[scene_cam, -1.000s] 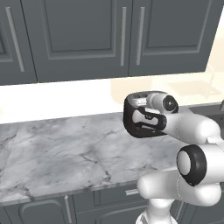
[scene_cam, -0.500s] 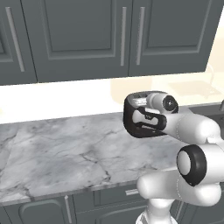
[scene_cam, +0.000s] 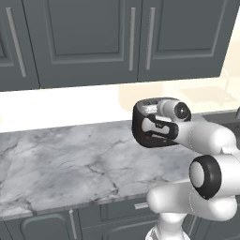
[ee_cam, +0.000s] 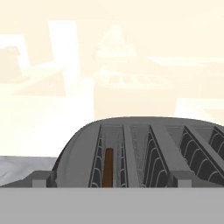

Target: Start the toaster. Once the lever pops up, take the bread to the plate on the dining counter.

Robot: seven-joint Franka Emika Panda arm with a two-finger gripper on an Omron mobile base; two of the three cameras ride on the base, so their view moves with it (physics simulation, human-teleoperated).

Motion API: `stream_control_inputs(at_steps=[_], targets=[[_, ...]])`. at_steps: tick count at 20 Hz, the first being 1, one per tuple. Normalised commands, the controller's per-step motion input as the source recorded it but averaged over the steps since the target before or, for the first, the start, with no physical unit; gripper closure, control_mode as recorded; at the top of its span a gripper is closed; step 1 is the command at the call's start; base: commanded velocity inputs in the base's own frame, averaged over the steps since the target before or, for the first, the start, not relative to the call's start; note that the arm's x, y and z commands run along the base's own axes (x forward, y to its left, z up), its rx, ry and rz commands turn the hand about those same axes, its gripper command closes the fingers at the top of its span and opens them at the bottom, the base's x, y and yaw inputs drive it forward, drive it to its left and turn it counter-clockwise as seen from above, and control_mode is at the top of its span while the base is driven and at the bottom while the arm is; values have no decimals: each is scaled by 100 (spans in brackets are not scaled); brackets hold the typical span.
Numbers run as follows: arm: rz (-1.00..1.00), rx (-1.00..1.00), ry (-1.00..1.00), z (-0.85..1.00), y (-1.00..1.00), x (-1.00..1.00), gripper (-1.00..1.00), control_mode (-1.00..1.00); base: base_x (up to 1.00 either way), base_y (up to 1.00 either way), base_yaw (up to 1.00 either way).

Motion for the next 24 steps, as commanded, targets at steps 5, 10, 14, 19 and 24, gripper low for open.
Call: stream_control_inputs(at_steps=[5,10,14,19,24], targets=[[0,0,0,0,0,0,-100,-100,0,0,0],[0,0,0,0,0,0,-100,-100,0,0,0],[0,0,0,0,0,0,-100,-100,0,0,0],[0,0,0,0,0,0,-100,-100,0,0,0],[0,0,0,0,0,0,-100,-100,0,0,0]])
